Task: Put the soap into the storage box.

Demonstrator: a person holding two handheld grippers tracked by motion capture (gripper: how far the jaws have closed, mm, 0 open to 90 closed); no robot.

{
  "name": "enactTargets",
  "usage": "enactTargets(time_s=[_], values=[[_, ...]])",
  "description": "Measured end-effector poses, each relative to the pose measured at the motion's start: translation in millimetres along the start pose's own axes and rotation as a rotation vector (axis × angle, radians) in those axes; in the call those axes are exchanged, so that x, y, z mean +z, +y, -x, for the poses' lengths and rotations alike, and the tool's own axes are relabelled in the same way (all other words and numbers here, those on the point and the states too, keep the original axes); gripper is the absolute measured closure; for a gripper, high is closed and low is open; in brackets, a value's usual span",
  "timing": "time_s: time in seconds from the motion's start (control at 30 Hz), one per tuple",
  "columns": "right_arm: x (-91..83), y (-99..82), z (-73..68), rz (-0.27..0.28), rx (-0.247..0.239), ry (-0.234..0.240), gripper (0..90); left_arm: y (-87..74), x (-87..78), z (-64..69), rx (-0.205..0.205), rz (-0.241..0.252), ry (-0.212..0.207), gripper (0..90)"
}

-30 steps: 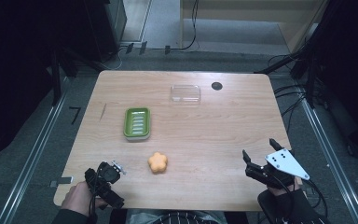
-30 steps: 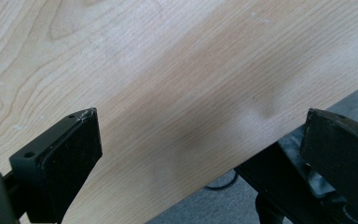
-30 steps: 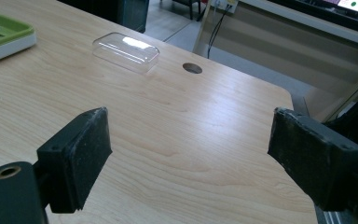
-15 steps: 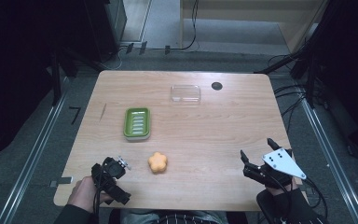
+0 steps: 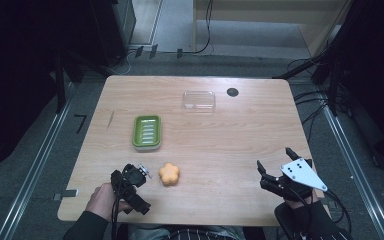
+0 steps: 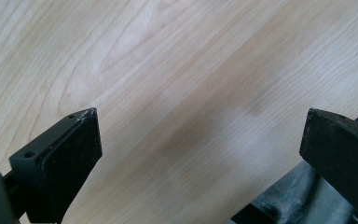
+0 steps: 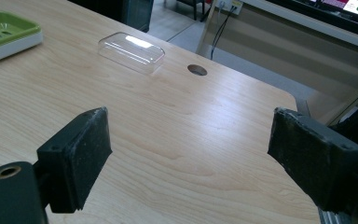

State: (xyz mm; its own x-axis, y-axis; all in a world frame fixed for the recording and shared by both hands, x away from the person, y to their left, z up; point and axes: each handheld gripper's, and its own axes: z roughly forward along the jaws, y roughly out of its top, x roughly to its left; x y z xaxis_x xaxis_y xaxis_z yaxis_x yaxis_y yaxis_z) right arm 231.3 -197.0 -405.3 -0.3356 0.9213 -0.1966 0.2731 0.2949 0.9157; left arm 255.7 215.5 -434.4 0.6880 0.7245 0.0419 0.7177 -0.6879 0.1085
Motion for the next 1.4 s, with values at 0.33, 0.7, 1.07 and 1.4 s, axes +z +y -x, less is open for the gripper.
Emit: enactTargets(time_s=[0.33, 0.7, 1.07, 1.4], values=[[-0.5, -0.4, 0.2, -0.004, -0.001, 0.000, 13.4, 15.4, 2.5, 1.6, 0.008, 0.009, 0.001, 0.0], [1.7, 0.8, -1.2, -0.004, -0.007, 0.009, 13.3, 33.5, 3.4, 4.7, 0.040, 0.026, -0.022, 0.0], [-1.1, -1.0, 1.2, 0.000, 0.001, 0.000, 13.4, 55.1, 4.3, 9.6, 0.075, 0.048, -0.039, 0.0], [-2.1, -1.8, 2.3, 0.002, 0.009, -0.004, 13.4, 67.3, 9.1, 7.0, 0.088, 0.065, -0.027, 3.6]])
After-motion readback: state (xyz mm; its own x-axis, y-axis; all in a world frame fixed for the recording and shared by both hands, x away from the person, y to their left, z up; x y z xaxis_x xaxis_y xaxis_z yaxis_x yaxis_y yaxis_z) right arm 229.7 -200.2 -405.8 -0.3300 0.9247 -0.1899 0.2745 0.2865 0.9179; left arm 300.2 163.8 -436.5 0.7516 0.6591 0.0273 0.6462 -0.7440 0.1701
